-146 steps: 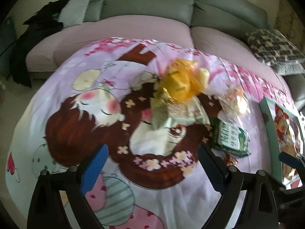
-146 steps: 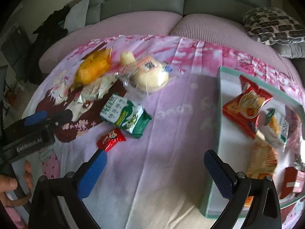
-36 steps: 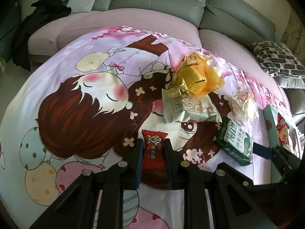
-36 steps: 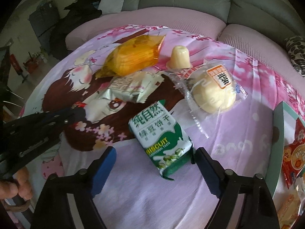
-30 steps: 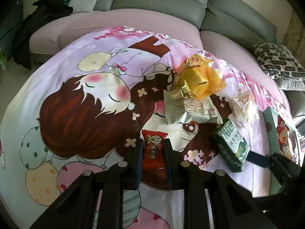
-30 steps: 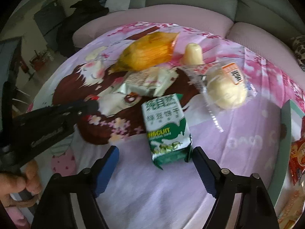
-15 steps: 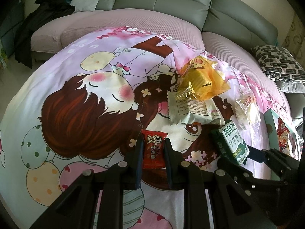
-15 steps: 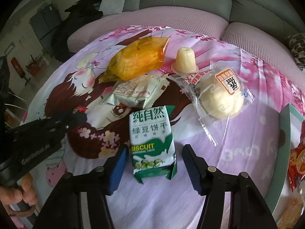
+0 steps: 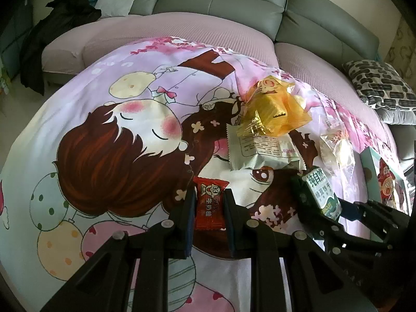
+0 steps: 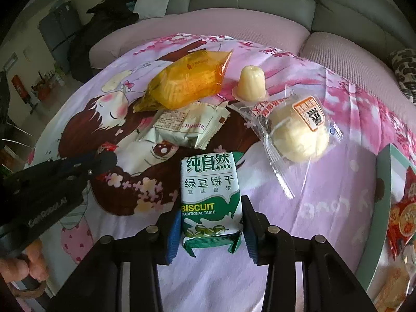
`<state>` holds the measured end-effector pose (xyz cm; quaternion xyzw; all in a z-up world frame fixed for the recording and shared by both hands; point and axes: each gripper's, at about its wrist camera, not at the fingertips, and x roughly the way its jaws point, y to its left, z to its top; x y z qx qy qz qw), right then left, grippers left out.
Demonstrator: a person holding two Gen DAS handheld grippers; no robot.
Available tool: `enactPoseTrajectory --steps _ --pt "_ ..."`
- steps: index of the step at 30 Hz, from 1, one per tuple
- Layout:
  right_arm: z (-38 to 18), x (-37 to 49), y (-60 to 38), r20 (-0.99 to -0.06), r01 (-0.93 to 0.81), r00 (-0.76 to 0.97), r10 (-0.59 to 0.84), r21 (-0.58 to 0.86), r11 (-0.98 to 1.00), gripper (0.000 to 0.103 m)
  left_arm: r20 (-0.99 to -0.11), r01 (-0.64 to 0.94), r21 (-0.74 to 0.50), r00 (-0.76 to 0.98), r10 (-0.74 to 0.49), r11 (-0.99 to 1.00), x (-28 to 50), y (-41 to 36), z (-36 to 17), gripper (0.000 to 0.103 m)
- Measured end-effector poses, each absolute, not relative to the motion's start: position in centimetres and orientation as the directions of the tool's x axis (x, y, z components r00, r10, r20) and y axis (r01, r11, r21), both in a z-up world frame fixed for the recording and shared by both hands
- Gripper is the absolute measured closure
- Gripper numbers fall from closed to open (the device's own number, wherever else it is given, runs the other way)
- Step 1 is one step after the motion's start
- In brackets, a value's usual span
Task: Organize snacks
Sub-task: 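Grasp the green-white biscuit box with the right tool while the left tool holds the red packet, then carry the biscuit box and red candy packet over the teal lid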
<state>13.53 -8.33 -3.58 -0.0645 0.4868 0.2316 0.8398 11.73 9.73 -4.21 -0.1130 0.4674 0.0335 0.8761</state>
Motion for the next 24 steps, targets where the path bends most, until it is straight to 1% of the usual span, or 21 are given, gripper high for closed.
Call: enactPoseTrajectory --steps 11,16,24 --pt "-1.4 10.8 -10.8 -0.816 -0.420 0.437 0.379 0.188 0.888 0.061 -0.821 -0.157 -0.130 0.570 -0.018 0.979 11.2 9.2 -2.8 0.081" --pt "0.7 9.3 -12.7 -0.778 -0.405 0.477 0.408 0.217 0.888 0.061 -0.819 -0.150 -0.114 0.574 -0.008 0.982 11.0 8.7 -1.8 0.081" --pt "3.3 8.1 -16.9 -0.731 -0.338 0.552 0.401 0.244 0.909 0.061 -0.813 -0.104 -0.097 0.582 -0.018 0.990 10.8 6.4 0.6 0.081"
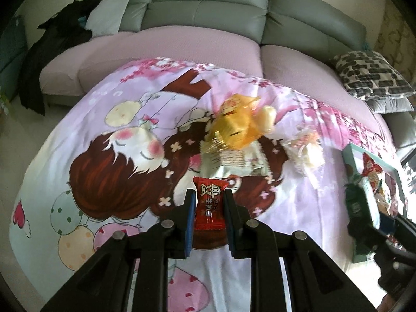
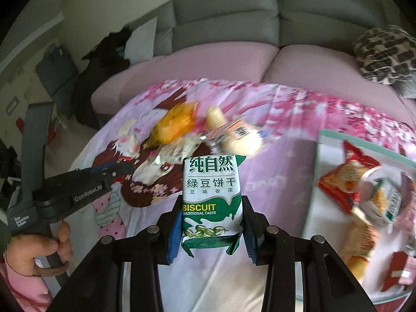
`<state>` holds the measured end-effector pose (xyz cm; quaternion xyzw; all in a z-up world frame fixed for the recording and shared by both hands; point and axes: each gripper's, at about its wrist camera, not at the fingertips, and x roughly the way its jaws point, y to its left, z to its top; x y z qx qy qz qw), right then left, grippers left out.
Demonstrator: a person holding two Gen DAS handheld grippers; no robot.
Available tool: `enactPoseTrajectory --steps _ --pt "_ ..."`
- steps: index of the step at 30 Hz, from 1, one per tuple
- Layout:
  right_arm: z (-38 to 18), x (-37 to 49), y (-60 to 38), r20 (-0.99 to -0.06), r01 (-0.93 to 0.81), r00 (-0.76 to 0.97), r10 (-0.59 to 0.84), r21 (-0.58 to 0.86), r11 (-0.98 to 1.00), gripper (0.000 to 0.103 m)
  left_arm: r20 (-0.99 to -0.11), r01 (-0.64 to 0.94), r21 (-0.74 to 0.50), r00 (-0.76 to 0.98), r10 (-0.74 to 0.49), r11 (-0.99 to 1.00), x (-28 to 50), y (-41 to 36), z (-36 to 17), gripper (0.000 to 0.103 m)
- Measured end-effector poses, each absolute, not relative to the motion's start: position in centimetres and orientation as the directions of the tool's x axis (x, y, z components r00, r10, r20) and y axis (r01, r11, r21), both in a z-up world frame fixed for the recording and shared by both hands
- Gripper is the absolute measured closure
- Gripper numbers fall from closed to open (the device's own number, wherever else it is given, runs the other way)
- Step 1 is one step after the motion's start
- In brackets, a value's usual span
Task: Organize snacks
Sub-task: 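Carry the biscuit box and red candy packet over the teal lid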
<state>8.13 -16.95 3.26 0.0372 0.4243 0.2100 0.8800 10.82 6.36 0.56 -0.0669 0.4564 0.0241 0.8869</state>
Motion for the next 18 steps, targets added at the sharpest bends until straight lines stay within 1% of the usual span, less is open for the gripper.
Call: enactPoseTrajectory --steps 8,18 --pt "4.8 6.9 -22.5 -0.696 -0.240 0.620 0.362 0.272 0.932 0.061 -0.803 0.008 -0.063 0.593 -0.055 0.998 10.8 1.4 3.0 0.081" --pt "5.0 5.8 -29.6 -0.683 -0.108 0.665 0.303 0.314 0.943 0.061 -0.799 0.135 -0.020 0.593 -0.097 0.991 11.2 -4.9 4.2 0.081"
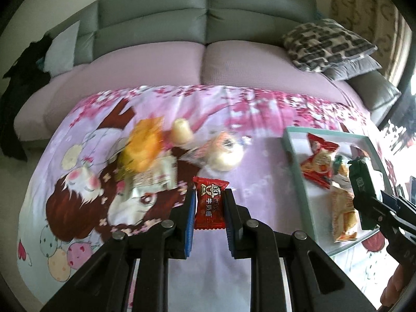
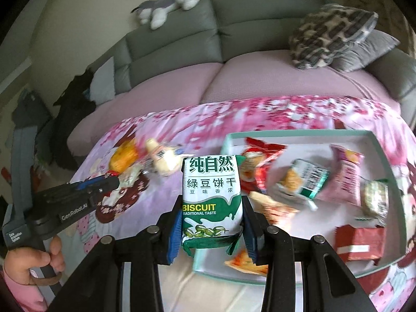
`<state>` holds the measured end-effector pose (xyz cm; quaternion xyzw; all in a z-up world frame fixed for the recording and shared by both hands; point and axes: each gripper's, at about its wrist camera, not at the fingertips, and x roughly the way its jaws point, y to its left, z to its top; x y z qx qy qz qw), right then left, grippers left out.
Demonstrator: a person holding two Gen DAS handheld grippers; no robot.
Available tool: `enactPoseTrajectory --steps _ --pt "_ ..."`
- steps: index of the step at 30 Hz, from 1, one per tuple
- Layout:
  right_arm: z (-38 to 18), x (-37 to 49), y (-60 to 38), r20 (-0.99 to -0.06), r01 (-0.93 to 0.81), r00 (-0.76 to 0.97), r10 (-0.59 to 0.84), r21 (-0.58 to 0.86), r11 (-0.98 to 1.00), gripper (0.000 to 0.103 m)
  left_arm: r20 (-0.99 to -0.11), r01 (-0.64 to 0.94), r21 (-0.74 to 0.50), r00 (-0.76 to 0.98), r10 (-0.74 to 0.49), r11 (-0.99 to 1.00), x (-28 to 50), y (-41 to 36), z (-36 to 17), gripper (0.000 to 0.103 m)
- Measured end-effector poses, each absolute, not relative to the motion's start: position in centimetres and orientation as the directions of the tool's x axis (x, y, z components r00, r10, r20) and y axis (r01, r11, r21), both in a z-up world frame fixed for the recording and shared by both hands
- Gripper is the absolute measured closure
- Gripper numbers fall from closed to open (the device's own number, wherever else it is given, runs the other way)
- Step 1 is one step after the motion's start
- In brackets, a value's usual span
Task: Organize snacks
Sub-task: 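Carry the biscuit box and red candy packet over the teal lid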
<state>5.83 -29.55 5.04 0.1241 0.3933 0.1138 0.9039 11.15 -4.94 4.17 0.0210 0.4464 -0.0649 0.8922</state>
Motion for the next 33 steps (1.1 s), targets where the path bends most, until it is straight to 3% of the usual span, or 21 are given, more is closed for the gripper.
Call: enactPoseTrajectory --steps 19,33 --pt "3.2 4.2 -40.2 -0.697 0.155 0.702 0.147 0.351 0.923 0.061 -0.804 0.450 0.049 0.547 -0.232 0.892 11.5 -19.4 3.7 0.081" --pt "1.3 4.0 -41.5 -0.719 0.186 0.681 0.141 0.356 0.916 0.061 -0.853 0.487 0.073 0.483 -0.198 0.870 12.0 -22.6 -0.4 0.081"
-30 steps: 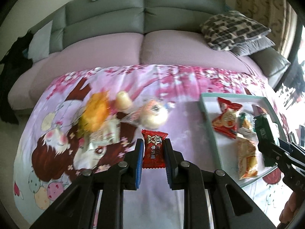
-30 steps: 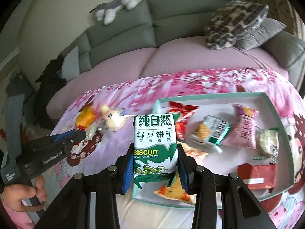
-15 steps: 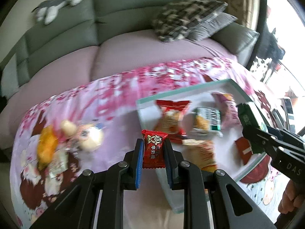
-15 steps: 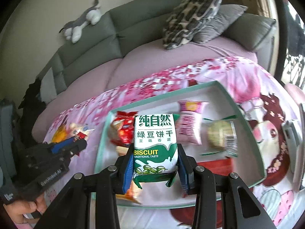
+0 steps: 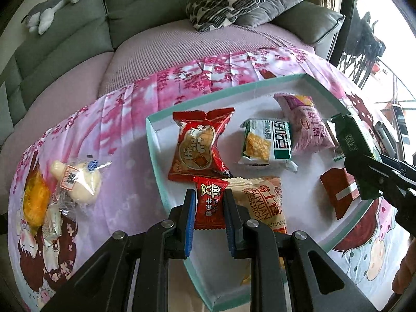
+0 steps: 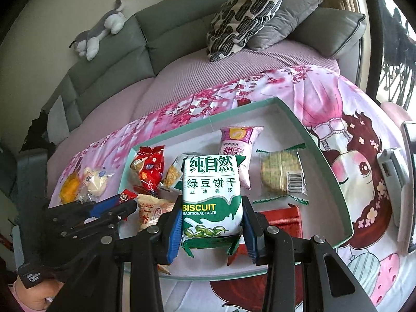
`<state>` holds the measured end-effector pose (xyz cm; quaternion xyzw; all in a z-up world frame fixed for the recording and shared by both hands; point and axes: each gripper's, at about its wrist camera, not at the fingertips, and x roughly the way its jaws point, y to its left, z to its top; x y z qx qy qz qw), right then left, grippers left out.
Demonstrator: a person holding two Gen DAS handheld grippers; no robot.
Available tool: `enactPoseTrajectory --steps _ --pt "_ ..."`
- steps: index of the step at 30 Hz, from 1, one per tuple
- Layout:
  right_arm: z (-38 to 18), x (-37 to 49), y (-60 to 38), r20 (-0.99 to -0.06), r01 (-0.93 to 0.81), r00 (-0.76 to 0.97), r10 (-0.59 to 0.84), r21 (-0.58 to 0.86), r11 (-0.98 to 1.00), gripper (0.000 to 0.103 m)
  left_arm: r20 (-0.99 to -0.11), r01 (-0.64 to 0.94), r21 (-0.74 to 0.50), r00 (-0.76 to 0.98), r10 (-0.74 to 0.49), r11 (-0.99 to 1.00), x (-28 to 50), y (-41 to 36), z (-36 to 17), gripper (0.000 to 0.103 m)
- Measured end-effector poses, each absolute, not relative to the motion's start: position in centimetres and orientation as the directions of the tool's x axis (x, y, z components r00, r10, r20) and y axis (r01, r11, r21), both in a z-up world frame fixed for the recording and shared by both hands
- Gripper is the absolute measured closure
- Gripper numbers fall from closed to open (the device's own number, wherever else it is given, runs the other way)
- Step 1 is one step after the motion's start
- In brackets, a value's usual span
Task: Organize snacks
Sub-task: 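Carry the biscuit box and red candy packet over the teal lid, then lower both snacks into the lid and open both tools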
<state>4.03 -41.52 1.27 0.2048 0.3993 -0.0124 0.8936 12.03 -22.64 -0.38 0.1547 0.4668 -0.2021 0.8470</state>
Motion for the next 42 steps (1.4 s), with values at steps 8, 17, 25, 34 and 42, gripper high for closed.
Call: enactPoseTrajectory --steps 8,17,25,34,42 --pt "0.6 4.1 -41.4 -0.727 0.189 0.671 0.148 0.361 0.913 0.061 -0.859 0.493 0.075 0.473 -0.195 0.867 12.0 -23.4 -1.0 0.081" --pt "0.2 4.3 -41.2 -0.735 0.192 0.662 0.149 0.358 0.914 0.061 -0.858 0.479 0.063 0.475 -0.197 0.876 11.9 -23.1 -0.4 0.065" --pt "0.6 4.3 -41.0 -0.726 0.179 0.671 0.150 0.355 0.918 0.059 -0.850 0.438 0.038 0.487 -0.202 0.898 11.7 -21.6 0.9 0.050" --pt "0.6 4.3 -40.7 -0.731 0.170 0.666 0.149 0.343 0.924 0.050 -0.835 0.369 0.028 0.519 -0.182 0.929 11.9 -19.5 2.1 0.040" --pt "0.8 4.5 -40.4 -0.735 0.176 0.669 0.109 0.299 0.938 0.019 -0.836 0.257 0.023 0.535 -0.122 0.966 12.6 -17.3 1.3 0.014"
